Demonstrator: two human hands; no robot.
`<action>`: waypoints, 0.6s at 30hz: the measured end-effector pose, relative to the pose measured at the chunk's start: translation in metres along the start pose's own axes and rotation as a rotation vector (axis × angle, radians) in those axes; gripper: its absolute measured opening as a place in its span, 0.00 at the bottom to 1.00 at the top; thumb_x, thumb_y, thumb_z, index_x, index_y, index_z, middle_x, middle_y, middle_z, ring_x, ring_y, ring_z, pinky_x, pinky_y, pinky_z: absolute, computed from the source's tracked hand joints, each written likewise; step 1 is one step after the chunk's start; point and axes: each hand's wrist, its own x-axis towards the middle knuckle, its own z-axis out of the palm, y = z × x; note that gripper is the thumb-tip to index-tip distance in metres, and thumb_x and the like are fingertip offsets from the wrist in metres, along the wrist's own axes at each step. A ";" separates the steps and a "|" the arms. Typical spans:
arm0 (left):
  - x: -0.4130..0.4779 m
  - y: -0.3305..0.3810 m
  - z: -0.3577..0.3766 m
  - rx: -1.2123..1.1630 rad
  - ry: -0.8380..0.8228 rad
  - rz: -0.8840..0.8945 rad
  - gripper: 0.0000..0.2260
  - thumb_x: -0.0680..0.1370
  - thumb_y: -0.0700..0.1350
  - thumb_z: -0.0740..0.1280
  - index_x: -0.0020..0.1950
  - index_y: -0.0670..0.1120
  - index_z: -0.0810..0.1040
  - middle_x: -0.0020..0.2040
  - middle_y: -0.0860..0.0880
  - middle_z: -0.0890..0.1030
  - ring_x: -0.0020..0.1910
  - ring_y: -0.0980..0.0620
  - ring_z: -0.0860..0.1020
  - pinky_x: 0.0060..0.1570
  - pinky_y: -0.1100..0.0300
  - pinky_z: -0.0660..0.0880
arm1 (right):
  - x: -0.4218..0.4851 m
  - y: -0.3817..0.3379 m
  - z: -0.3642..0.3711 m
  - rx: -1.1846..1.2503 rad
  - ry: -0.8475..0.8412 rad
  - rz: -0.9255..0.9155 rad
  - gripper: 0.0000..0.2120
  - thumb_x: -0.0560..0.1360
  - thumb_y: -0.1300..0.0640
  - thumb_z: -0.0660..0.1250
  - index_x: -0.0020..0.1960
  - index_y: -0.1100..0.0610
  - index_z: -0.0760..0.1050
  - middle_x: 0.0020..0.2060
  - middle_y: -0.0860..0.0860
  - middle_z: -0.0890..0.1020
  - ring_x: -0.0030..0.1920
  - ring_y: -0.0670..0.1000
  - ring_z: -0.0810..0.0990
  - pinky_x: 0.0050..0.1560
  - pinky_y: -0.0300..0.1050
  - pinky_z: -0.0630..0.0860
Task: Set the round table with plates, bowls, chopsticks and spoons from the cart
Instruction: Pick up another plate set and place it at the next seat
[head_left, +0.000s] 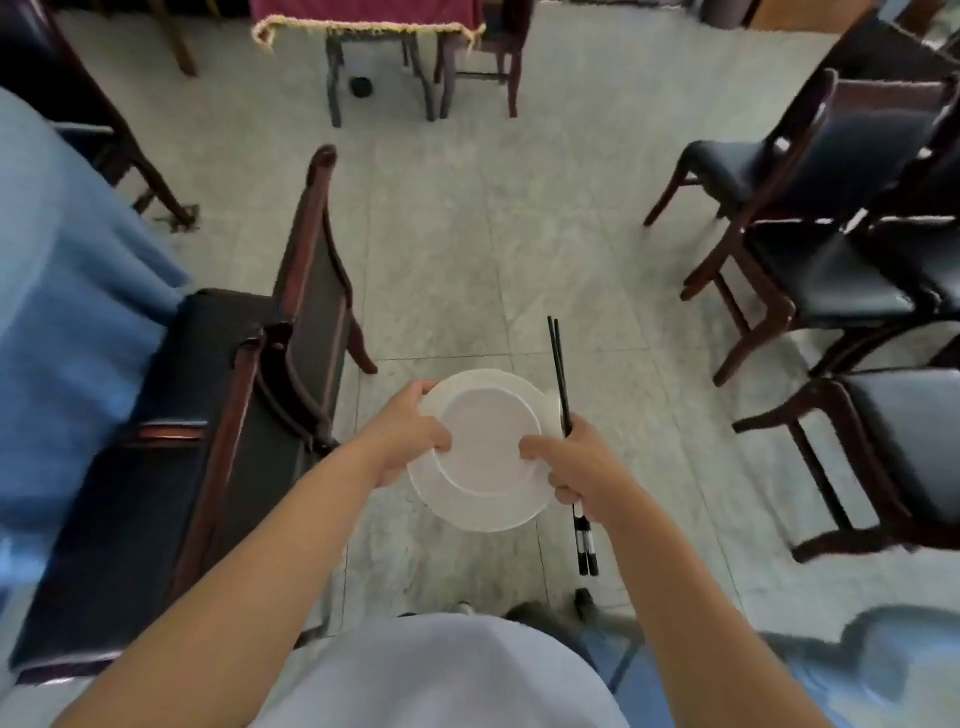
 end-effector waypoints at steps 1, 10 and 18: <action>0.002 0.000 -0.010 -0.037 0.035 -0.016 0.29 0.70 0.30 0.68 0.66 0.52 0.68 0.57 0.45 0.76 0.55 0.41 0.77 0.52 0.43 0.79 | 0.010 -0.011 0.006 -0.030 -0.044 -0.006 0.25 0.62 0.58 0.73 0.57 0.56 0.72 0.39 0.56 0.76 0.21 0.46 0.67 0.21 0.39 0.63; 0.032 0.008 -0.055 -0.310 0.343 -0.118 0.26 0.70 0.30 0.69 0.64 0.50 0.71 0.55 0.45 0.78 0.54 0.43 0.78 0.53 0.45 0.79 | 0.109 -0.093 0.047 -0.321 -0.337 -0.025 0.22 0.63 0.57 0.74 0.55 0.55 0.72 0.37 0.55 0.77 0.22 0.47 0.66 0.22 0.38 0.63; -0.011 0.001 -0.075 -0.581 0.809 -0.139 0.26 0.68 0.31 0.70 0.62 0.49 0.71 0.56 0.44 0.78 0.53 0.43 0.78 0.52 0.43 0.80 | 0.136 -0.176 0.131 -0.685 -0.730 -0.245 0.20 0.60 0.55 0.71 0.52 0.52 0.76 0.34 0.48 0.77 0.20 0.43 0.70 0.19 0.34 0.61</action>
